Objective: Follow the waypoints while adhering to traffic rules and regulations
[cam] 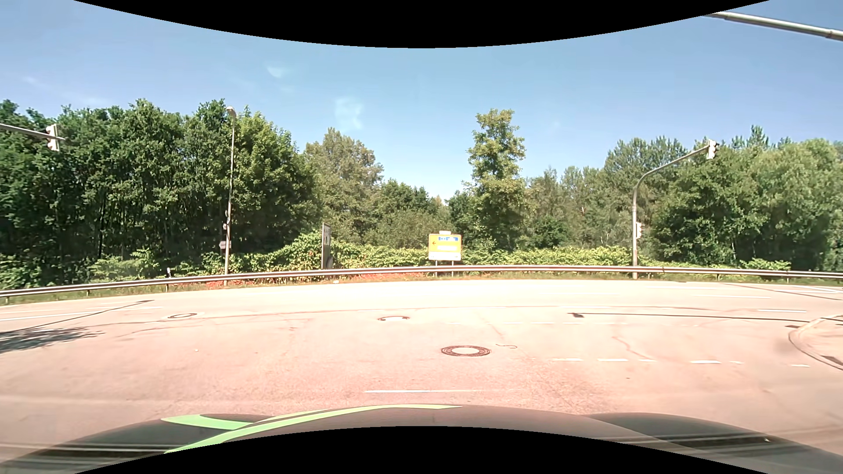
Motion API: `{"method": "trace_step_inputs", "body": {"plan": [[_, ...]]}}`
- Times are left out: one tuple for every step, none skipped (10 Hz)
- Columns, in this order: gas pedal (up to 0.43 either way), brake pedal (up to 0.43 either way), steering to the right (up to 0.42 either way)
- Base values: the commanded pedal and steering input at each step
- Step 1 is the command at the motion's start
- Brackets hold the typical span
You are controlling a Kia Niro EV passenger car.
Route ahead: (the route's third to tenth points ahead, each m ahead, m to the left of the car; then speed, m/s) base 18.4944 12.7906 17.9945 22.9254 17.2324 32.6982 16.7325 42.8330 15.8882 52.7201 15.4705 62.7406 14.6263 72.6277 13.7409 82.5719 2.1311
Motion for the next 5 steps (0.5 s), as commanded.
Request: {"method": "trace_step_inputs", "body": {"plan": [[0.197,0.000,-0.027],[0.197,0.000,-0.029],[0.197,0.000,-0.034],[0.197,0.000,-0.045],[0.197,0.000,-0.058]]}}
